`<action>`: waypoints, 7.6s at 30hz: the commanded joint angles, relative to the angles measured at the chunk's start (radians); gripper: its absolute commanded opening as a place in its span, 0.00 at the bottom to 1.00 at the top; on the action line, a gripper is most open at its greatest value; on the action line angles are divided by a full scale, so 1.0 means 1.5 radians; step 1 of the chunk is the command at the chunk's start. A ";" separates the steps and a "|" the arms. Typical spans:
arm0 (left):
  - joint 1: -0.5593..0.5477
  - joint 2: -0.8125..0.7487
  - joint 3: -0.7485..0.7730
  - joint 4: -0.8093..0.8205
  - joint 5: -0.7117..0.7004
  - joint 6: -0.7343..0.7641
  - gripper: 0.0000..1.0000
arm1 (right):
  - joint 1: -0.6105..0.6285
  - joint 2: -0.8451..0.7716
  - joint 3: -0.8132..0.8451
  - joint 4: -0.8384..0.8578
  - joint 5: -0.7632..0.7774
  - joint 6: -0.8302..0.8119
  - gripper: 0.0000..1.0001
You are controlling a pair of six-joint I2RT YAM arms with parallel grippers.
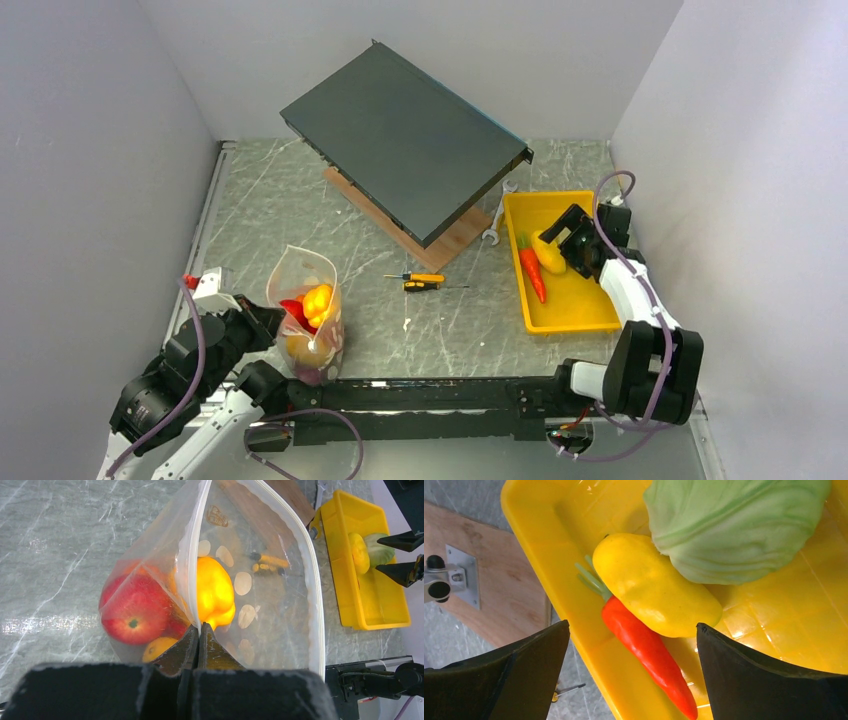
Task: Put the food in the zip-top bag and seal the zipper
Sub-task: Pick up the fake fruit from the bin, then place the fake fruit in the bin, then pick up the fake vegetable from the bin.
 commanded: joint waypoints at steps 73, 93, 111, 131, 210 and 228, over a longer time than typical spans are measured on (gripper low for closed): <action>-0.001 0.023 0.000 0.023 0.007 0.016 0.00 | 0.626 -0.127 0.450 -0.010 0.100 0.038 0.00; -0.002 -0.005 -0.001 0.021 0.001 0.012 0.00 | 1.088 0.309 0.740 -0.156 0.401 -0.046 0.00; -0.001 -0.032 0.000 0.016 -0.010 0.004 0.00 | 1.082 0.380 0.746 -0.136 0.501 0.101 0.55; -0.002 -0.037 0.000 0.017 -0.009 0.005 0.00 | 1.076 0.404 0.815 -0.189 0.468 0.045 0.97; 0.014 0.021 -0.001 0.029 0.018 0.028 0.00 | 0.168 0.092 -0.051 0.054 0.101 -0.063 0.47; 0.015 0.006 -0.003 0.032 0.021 0.029 0.00 | 0.166 -0.329 0.064 -0.113 0.226 0.015 0.04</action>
